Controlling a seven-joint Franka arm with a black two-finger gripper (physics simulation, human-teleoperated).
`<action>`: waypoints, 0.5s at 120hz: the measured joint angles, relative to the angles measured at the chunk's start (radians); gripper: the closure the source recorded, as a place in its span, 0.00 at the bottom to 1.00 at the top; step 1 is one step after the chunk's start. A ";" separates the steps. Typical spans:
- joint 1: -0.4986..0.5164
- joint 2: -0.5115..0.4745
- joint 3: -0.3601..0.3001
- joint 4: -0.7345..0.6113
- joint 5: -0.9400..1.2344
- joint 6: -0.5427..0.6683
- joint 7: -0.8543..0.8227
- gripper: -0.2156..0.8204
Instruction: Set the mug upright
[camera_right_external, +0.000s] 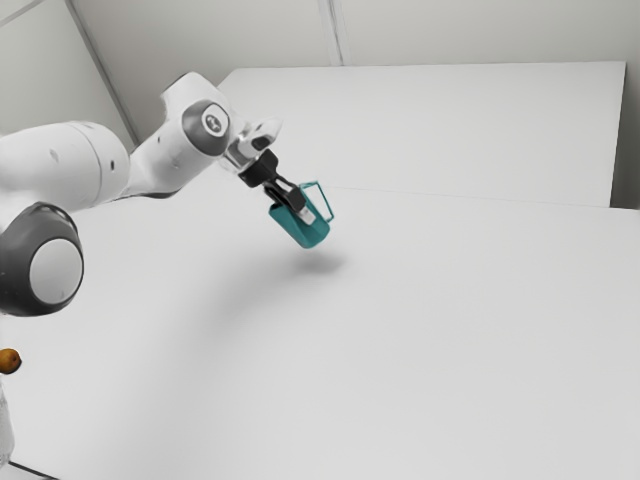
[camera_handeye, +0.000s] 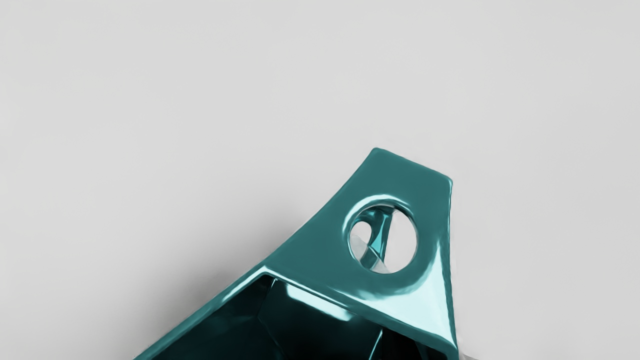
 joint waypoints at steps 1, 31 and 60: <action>0.000 0.007 0.000 0.009 0.016 -0.006 -0.009 0.96; -0.013 0.094 -0.022 0.129 0.314 -0.087 -0.318 0.96; -0.012 0.119 -0.038 0.134 0.532 0.060 -0.598 0.96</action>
